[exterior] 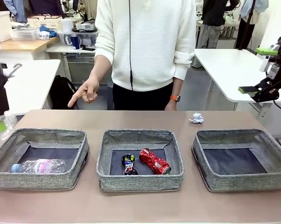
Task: Sort the waste into the appropriate baskets.
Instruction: Place the picked waste into the Fabric basket indicated by the person.
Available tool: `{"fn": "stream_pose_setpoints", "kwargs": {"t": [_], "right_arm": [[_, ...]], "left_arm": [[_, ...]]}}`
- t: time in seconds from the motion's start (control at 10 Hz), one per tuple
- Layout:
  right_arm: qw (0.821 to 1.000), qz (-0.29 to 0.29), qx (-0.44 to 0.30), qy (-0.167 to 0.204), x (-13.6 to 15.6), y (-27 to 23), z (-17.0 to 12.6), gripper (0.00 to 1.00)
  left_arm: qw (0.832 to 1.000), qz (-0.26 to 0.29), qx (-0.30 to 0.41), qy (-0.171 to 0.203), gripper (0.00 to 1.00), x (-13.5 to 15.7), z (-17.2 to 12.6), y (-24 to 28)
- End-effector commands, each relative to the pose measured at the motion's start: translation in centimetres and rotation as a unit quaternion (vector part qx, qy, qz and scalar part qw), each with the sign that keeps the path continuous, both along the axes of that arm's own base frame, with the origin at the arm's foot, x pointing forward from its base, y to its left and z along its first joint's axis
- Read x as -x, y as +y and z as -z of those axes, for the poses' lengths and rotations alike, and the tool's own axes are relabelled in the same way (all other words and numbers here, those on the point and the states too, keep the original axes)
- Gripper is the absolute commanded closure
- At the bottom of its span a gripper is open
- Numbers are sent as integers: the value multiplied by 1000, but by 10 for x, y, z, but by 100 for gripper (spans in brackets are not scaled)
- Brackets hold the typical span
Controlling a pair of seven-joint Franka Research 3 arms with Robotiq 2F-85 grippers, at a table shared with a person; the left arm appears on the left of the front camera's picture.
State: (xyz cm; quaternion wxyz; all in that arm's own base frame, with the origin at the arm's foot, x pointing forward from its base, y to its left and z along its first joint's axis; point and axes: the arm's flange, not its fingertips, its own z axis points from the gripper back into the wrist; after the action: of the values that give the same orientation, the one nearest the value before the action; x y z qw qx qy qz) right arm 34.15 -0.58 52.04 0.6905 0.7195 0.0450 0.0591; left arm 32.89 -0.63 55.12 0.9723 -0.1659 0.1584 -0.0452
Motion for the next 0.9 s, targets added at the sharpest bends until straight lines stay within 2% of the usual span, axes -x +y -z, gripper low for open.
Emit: {"fn": "stream_pose_setpoints", "kwargs": {"t": [0.0, 0.1, 0.3, 0.5, 0.6, 0.8], "right_arm": [[1000, -4, -3, -3, 1, 0, -3, 0], [1000, -4, -3, -3, 1, 0, -3, 0], [1000, -4, -3, -3, 1, 0, -3, 0], [1000, -4, -3, -3, 1, 0, -3, 0], [1000, -4, -3, -3, 1, 0, -3, 0], [1000, -4, -3, -3, 1, 0, -3, 0]], "left_arm": [[1000, -6, 0, -3, 63, 2, 14, 0], [998, -26, 14, -61, 63, -10, 35, -6], [991, -43, 69, -109, 63, -16, 84, 2], [987, -49, 74, -130, 63, -14, 117, 7], [984, -53, 77, -152, 63, -14, 121, 5], [983, -56, 90, -151, 63, -21, 122, 4]]}}
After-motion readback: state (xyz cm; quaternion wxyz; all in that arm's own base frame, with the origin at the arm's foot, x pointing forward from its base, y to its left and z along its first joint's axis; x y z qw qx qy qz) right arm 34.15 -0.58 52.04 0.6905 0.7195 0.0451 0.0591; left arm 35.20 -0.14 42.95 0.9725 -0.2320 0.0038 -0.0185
